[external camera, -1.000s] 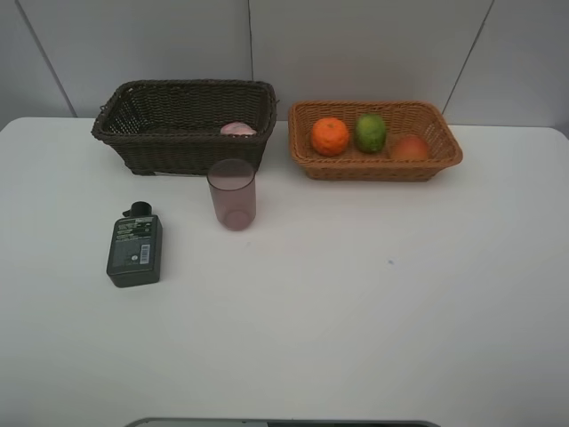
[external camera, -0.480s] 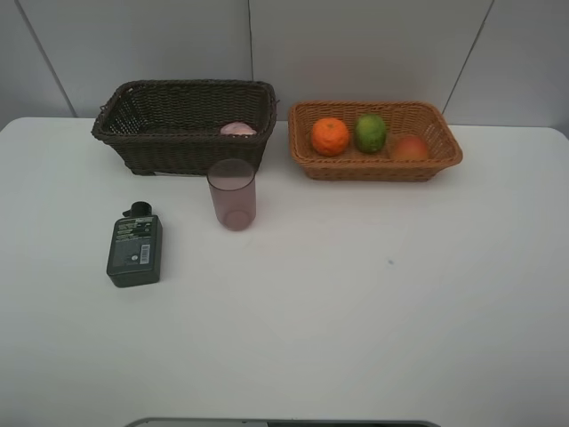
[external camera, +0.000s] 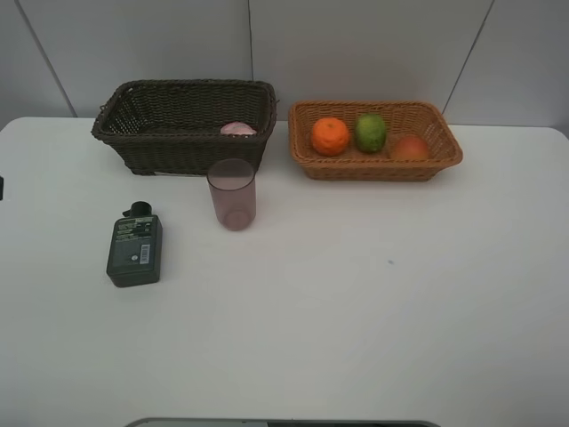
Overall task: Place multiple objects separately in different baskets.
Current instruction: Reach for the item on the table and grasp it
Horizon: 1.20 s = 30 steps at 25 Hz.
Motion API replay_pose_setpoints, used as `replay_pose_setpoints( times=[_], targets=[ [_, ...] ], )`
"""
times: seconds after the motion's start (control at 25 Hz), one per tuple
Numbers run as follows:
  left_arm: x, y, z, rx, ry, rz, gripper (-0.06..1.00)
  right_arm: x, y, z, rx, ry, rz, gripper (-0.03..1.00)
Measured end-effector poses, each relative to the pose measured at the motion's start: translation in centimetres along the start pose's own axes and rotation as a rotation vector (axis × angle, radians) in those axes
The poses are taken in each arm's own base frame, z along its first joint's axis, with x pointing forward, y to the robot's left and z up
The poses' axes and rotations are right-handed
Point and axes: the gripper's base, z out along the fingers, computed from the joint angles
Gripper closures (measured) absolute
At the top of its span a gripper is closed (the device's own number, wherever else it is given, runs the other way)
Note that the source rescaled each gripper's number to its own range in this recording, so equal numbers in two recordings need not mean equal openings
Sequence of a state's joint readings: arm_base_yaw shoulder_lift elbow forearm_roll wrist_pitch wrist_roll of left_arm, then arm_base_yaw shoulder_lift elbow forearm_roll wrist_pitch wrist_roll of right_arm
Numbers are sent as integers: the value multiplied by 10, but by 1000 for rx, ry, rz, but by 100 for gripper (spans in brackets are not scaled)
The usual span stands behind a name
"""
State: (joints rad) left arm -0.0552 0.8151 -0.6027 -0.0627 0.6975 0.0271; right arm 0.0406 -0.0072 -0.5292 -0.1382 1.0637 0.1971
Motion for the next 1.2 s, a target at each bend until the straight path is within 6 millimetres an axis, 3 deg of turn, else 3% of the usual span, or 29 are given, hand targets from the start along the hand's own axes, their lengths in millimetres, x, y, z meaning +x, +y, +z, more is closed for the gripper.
replay_pose_setpoints(
  times=[0.24, 0.44, 0.68, 0.88, 1.2],
  targets=[
    [-18, -1, 62, 5, 149, 2, -1, 0, 0, 0, 0, -1, 0, 2],
    [-29, -21, 107, 47, 237, 21, -1, 0, 0, 0, 0, -1, 0, 2],
    [-23, -46, 156, 63, 373, 0, -1, 0, 0, 0, 0, -1, 0, 2],
    [-17, -54, 180, 11, 432, -111, -1, 0, 0, 0, 0, -1, 0, 2],
    [-18, -55, 186, -21, 424, -230, -1, 0, 0, 0, 0, -1, 0, 2]
  ],
)
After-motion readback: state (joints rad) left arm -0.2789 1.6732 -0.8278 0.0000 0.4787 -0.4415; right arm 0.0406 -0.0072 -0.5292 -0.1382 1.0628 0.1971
